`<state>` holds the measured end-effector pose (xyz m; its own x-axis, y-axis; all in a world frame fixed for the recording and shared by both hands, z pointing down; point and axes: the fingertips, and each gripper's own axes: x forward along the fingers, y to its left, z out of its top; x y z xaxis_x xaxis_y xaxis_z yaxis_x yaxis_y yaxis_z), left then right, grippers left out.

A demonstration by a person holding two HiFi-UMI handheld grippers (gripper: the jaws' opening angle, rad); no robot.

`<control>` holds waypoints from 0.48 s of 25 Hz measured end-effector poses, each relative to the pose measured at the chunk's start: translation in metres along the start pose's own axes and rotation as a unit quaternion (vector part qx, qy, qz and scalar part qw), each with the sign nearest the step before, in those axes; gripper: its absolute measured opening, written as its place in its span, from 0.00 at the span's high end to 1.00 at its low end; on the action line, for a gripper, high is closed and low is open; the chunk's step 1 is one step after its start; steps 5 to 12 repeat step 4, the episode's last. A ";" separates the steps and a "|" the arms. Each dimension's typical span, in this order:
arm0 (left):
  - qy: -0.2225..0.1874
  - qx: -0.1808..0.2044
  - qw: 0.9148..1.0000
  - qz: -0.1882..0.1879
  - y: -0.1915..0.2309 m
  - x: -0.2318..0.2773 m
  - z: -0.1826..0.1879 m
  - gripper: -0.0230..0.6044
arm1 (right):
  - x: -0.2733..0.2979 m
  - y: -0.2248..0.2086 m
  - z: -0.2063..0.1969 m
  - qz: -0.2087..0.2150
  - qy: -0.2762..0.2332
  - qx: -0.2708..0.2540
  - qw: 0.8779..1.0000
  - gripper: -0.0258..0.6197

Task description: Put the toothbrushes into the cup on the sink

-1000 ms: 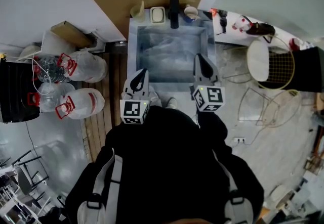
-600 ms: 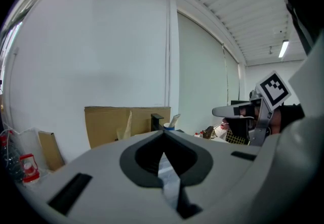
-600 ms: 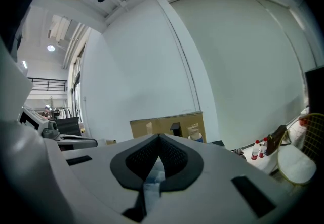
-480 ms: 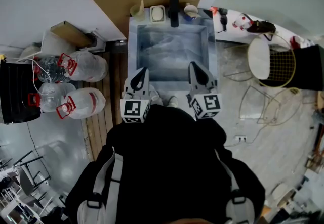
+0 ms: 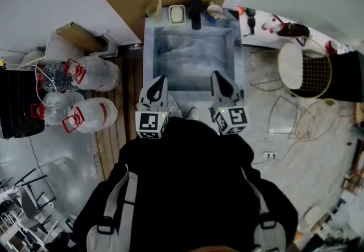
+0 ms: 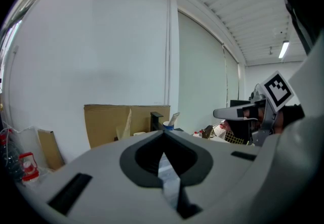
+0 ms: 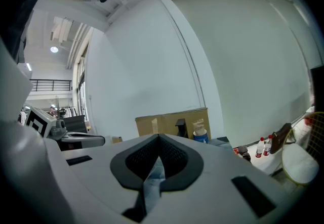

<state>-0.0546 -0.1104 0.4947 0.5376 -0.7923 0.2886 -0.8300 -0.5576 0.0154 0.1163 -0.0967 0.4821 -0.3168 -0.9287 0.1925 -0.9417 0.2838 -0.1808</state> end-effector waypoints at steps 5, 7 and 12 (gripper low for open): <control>0.003 -0.001 1.000 -0.001 0.000 -0.002 -0.003 0.96 | -0.001 0.002 0.000 0.005 0.000 0.001 1.000 0.96; 0.003 -0.001 1.000 -0.001 0.000 -0.002 -0.003 0.96 | -0.001 0.002 0.000 0.005 0.000 0.001 1.000 0.96; 0.003 -0.001 1.000 -0.001 0.000 -0.002 -0.003 0.96 | -0.001 0.002 0.000 0.005 0.000 0.001 1.000 0.96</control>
